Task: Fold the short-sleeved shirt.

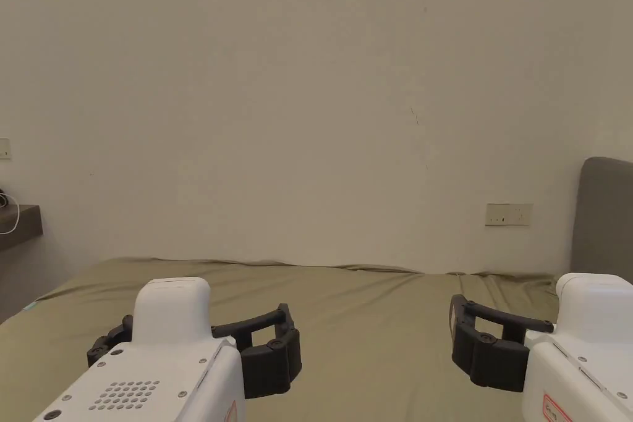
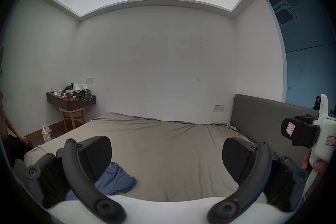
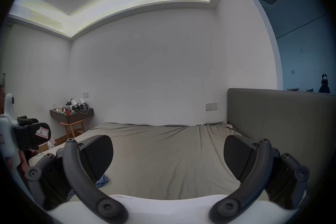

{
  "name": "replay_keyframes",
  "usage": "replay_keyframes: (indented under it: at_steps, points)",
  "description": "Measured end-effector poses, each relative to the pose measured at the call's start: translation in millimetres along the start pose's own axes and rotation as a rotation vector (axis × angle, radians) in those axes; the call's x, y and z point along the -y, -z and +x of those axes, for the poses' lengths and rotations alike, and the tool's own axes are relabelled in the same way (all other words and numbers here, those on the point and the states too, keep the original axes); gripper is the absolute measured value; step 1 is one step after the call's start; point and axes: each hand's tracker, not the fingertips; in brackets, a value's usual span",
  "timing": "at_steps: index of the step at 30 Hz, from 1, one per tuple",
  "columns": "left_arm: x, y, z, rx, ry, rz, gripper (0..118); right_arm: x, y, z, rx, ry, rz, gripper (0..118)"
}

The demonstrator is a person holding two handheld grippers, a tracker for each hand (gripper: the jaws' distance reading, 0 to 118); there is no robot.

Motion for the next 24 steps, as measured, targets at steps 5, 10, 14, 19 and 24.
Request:
replay_keyframes:
  at_steps: [5, 10, 14, 19, 24]
  points:
    - [-1.6, 0.6, -0.7, -0.004, 0.013, -0.001, 118, -0.1, 0.9, -0.5, -0.005, 0.002, -0.004, 118]
    - [-2.6, -0.5, 1.8, -0.008, 0.034, 0.003, 118, -1.2, 0.9, -0.3, 0.000, 0.000, 0.002, 118]
    - [-2.4, -1.0, 3.9, -0.015, 0.051, 0.012, 118, -1.6, 0.9, 1.1, 0.005, -0.002, 0.006, 118]
    - [-3.3, -1.2, 5.3, -0.011, 0.055, 0.012, 118, -2.1, 2.3, 2.5, -0.006, -0.003, -0.012, 118]
    - [-2.8, 0.6, 5.6, -0.006, 0.056, 0.001, 118, -1.9, 2.2, 1.2, -0.002, -0.013, -0.010, 118]
